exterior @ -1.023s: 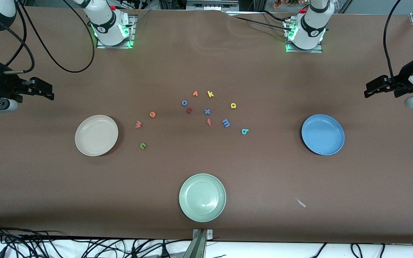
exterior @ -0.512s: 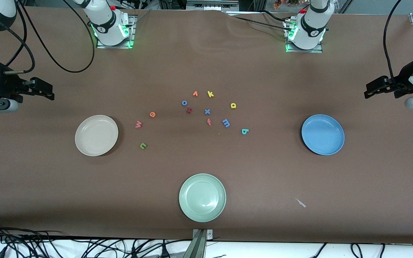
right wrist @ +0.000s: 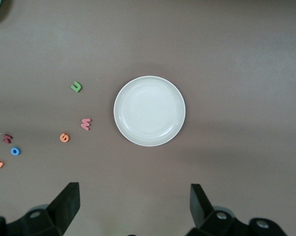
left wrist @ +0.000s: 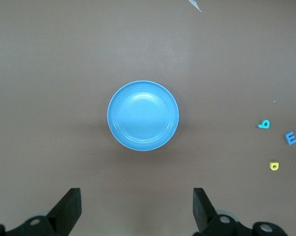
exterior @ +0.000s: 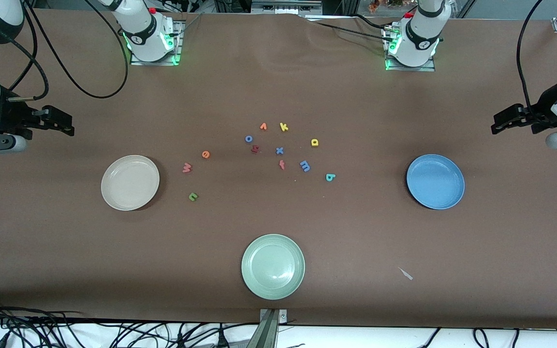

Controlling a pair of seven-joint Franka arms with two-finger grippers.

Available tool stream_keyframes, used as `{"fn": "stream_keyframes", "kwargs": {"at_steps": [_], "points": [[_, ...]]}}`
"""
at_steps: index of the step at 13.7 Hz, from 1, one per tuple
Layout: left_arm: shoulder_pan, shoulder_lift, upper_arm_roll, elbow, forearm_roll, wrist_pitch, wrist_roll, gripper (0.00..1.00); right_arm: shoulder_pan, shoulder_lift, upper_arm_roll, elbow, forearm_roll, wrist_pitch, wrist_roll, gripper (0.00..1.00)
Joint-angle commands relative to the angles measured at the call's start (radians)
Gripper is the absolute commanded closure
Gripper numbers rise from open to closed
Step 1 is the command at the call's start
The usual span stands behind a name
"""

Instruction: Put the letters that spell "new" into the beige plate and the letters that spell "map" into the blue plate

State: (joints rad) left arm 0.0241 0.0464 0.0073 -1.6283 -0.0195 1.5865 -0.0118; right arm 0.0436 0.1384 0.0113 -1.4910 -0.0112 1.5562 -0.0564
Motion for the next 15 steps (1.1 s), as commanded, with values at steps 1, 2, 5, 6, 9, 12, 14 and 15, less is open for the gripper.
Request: {"fn": "stream_keyframes", "kwargs": {"at_steps": [1, 2, 5, 6, 9, 12, 14, 15], "points": [[0.0, 0.007, 0.002, 0.005, 0.001, 0.007, 0.009, 0.0, 0.001, -0.002, 0.003, -0.002, -0.006, 0.008, -0.008, 0.0], [-0.006, 0.027, 0.0, 0.005, 0.001, 0.007, 0.006, 0.0, 0.002, -0.002, 0.003, 0.0, -0.006, 0.01, -0.008, 0.01], [-0.033, 0.101, -0.003, 0.012, -0.006, 0.007, 0.004, 0.0, 0.004, -0.002, 0.003, -0.002, -0.006, 0.015, -0.003, 0.0], [-0.058, 0.121, -0.006, 0.012, -0.002, 0.009, -0.003, 0.0, 0.007, -0.003, 0.003, -0.002, -0.006, 0.015, -0.003, 0.01], [-0.13, 0.165, -0.032, -0.007, -0.037, 0.084, -0.071, 0.0, 0.009, -0.006, 0.001, 0.002, -0.004, 0.031, -0.003, 0.0], [-0.2, 0.222, -0.073, -0.016, -0.037, 0.153, -0.187, 0.0, 0.018, 0.007, 0.003, -0.012, 0.005, 0.087, 0.001, 0.0], [-0.255, 0.262, -0.087, -0.033, -0.037, 0.22, -0.276, 0.0, 0.019, 0.047, 0.003, -0.012, 0.01, 0.117, 0.029, 0.01], [-0.285, 0.286, -0.089, -0.034, -0.037, 0.251, -0.307, 0.0, 0.022, 0.065, 0.003, -0.012, 0.019, 0.137, 0.033, 0.0]]}}
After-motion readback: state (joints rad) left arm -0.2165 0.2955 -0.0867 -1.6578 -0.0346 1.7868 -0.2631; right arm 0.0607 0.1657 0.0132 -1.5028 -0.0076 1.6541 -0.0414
